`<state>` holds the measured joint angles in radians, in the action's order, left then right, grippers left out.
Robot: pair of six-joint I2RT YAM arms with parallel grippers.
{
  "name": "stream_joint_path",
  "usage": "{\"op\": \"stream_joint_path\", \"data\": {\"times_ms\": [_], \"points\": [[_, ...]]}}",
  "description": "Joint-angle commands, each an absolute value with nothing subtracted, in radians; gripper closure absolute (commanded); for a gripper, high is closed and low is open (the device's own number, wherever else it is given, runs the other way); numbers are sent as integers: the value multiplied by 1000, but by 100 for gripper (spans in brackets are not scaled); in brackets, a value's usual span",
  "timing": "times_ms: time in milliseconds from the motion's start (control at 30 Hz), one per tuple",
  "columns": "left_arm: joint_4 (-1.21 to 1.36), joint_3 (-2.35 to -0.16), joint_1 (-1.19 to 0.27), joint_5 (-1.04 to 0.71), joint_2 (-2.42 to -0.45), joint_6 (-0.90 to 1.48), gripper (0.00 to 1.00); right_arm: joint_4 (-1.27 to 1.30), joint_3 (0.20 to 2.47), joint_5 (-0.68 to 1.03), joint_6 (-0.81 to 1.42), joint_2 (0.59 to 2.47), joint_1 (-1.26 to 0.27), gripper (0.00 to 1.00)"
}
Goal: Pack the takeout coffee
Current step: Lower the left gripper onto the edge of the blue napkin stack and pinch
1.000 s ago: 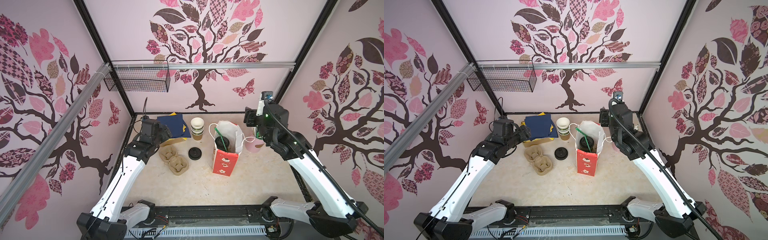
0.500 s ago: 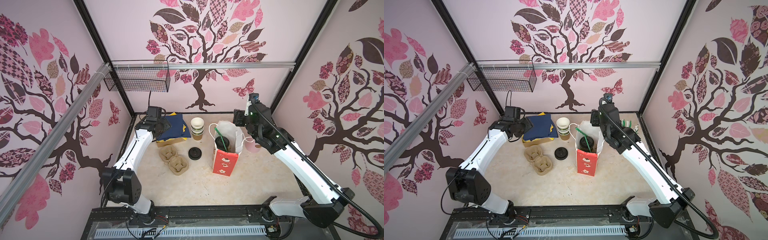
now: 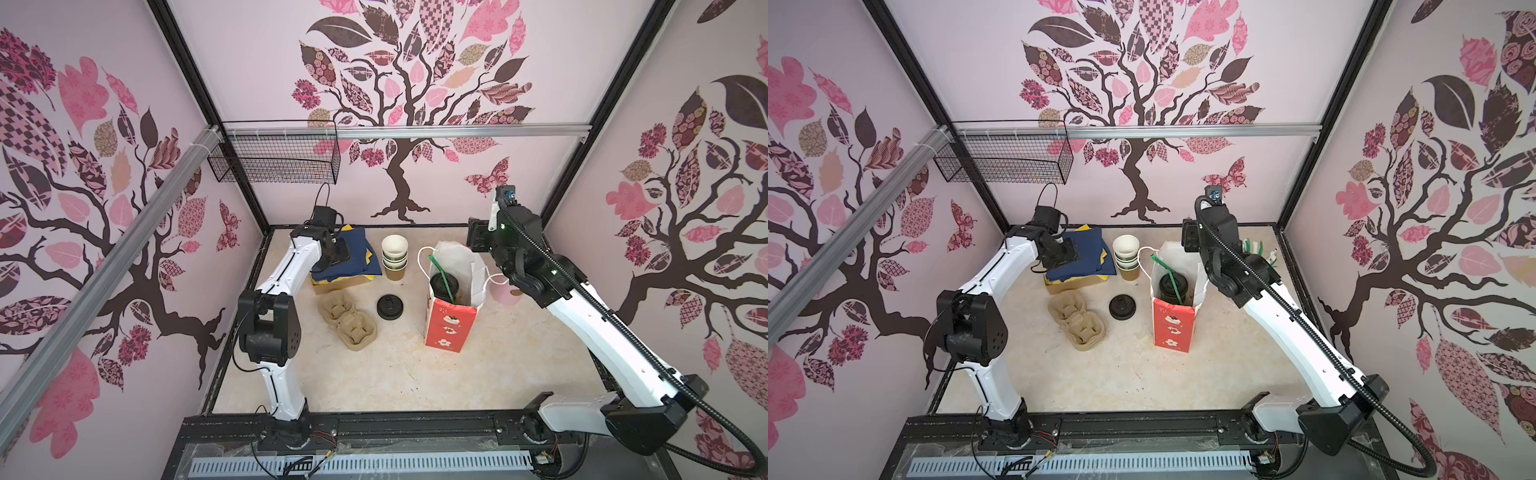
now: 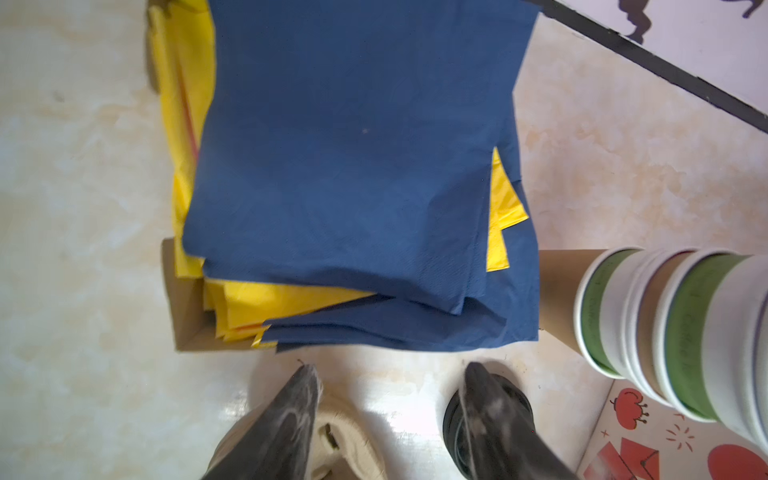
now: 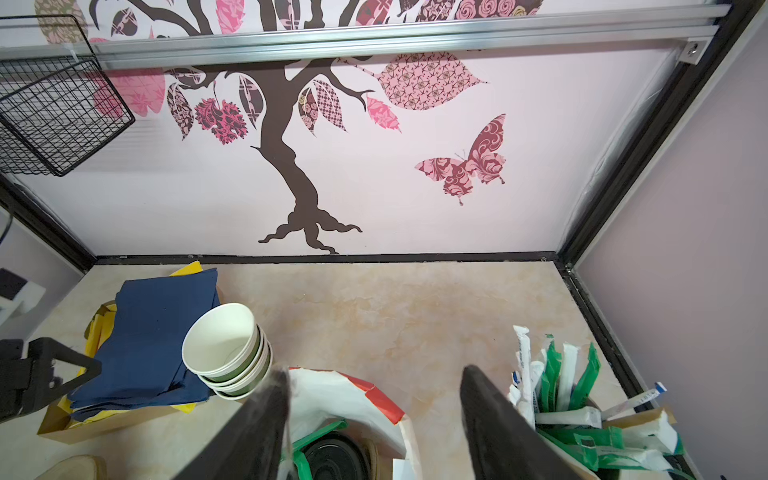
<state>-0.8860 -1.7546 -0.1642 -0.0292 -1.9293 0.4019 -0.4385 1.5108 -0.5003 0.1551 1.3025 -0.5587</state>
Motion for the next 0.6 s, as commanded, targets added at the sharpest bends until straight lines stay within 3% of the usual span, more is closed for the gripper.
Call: {"op": "stream_joint_path", "data": {"times_ms": [0,567], "points": [[-908,-1885,-201,-14,-2015,310,42,-449,1518,-517,129,1310,-561,32],[-941,-2059,-287,94,-2257,292,44,-511,1536,-536,101,1295,-562,32]]}}
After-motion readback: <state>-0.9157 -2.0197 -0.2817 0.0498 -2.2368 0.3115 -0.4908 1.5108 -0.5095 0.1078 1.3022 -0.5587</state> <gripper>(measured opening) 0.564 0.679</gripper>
